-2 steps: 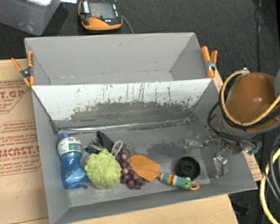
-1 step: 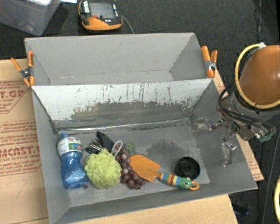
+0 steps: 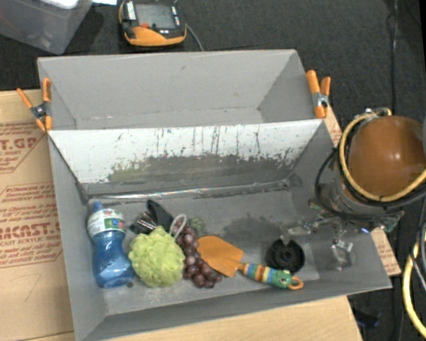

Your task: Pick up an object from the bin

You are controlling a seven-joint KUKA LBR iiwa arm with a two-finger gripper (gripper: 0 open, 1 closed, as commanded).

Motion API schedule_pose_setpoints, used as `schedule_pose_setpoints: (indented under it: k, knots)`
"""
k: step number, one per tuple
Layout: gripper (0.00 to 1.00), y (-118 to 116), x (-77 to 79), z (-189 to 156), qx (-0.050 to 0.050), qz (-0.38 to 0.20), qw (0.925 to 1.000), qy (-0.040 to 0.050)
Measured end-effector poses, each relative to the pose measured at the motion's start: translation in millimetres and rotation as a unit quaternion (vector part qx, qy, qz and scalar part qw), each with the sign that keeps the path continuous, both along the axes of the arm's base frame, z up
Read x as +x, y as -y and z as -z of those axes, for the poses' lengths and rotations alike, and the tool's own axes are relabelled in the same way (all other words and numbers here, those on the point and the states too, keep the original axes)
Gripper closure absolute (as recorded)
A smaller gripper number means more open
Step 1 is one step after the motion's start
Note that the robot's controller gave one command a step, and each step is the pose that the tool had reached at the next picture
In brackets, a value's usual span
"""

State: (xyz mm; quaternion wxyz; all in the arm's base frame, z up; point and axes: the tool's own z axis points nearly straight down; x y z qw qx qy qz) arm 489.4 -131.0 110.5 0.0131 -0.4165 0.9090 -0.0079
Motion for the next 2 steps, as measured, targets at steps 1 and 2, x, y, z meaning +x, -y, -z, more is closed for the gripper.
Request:
schedule_pose_setpoints:
  k: [1, 2]
  knots:
    - [0.0, -15.9, -1.0, -7.4, 0.006, 0.15, 0.9886, 0.004]
    - [0.0, -20.0, -4.3, 25.4, 0.002, 0.032, 0.9995, -0.0004]
